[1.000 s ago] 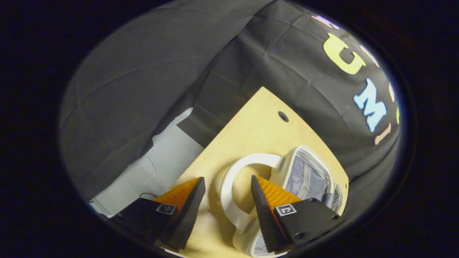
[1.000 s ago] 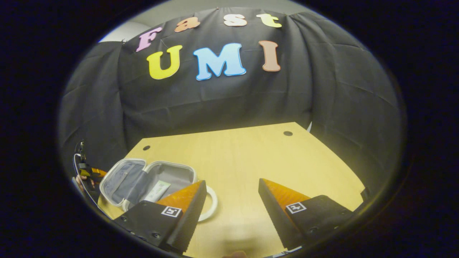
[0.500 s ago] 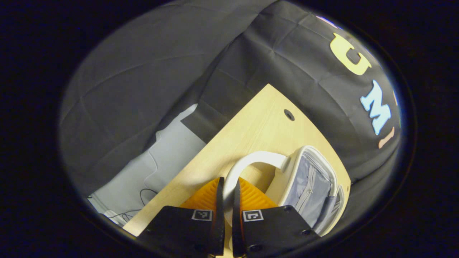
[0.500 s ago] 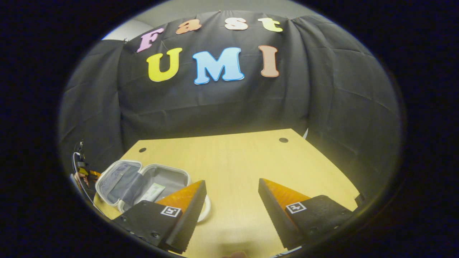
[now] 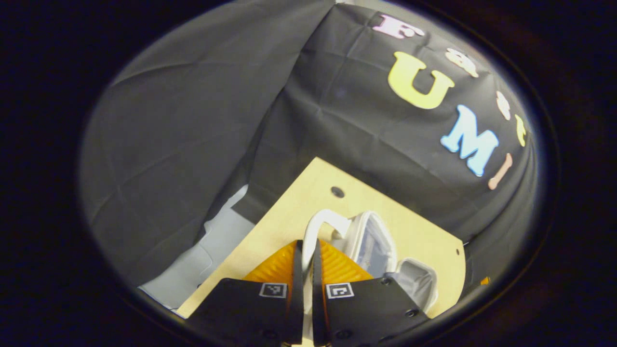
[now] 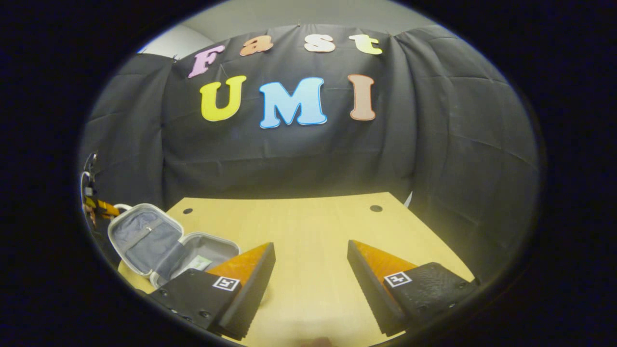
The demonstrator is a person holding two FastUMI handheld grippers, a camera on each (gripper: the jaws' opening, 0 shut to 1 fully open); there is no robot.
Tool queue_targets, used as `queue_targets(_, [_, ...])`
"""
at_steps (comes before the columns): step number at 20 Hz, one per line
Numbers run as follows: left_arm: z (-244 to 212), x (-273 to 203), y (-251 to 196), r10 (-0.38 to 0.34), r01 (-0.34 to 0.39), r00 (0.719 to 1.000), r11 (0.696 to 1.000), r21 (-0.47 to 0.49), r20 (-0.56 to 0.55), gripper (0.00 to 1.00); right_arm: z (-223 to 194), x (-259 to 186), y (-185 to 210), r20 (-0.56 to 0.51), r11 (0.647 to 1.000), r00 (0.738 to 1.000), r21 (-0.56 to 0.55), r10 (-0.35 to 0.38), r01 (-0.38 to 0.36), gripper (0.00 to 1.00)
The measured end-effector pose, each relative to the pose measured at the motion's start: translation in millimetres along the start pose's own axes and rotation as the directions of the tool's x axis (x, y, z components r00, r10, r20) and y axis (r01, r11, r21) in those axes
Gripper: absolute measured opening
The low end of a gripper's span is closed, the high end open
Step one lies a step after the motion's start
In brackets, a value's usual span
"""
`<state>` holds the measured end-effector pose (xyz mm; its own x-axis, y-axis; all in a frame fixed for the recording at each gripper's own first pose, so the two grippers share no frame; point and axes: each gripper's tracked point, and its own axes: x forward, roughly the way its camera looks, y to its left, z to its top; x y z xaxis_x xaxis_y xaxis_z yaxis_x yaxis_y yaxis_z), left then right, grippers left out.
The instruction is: First open the suitcase, pack the skin care products into it, and then close the suitcase.
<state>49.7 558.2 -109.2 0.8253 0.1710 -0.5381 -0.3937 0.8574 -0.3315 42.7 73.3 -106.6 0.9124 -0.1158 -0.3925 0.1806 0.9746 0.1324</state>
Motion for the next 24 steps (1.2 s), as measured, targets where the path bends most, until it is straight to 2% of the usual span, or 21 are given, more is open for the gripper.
queue_targets(4, [27,-57,-120,-0.127,0.114,0.984,0.988,0.105,0.126,0.15,10,2,-10,0.025,1.0,0.999,0.014,0.026,-0.027,0.93])
queue_targets(7, [5,-83,-214,-0.238,0.212,0.963,0.959,0.188,0.125,0.15,10,2,-19,0.031,0.999,0.999,0.024,0.04,-0.041,0.93])
queue_targets(13, [-90,-97,-348,-0.389,0.361,0.92,0.889,0.28,0.05,0.15,7,-2,-45,0.033,0.999,0.998,0.024,0.046,-0.047,0.93])
queue_targets(17, [-175,-75,-410,-0.463,0.454,0.886,0.851,0.263,-0.032,0.16,4,-3,-63,0.02,0.998,0.998,0.03,0.057,-0.058,0.93])
queue_targets(21, [-266,-38,-444,-0.451,0.466,0.885,0.841,0.276,-0.12,0.15,1,-2,-80,0.012,0.998,0.998,0.014,0.063,-0.063,0.93])
queue_targets(24, [-326,-11,-448,-0.387,0.427,0.903,0.852,0.304,-0.186,0.15,-7,-1,-89,-0.008,0.996,0.996,-0.01,0.088,-0.088,0.92])
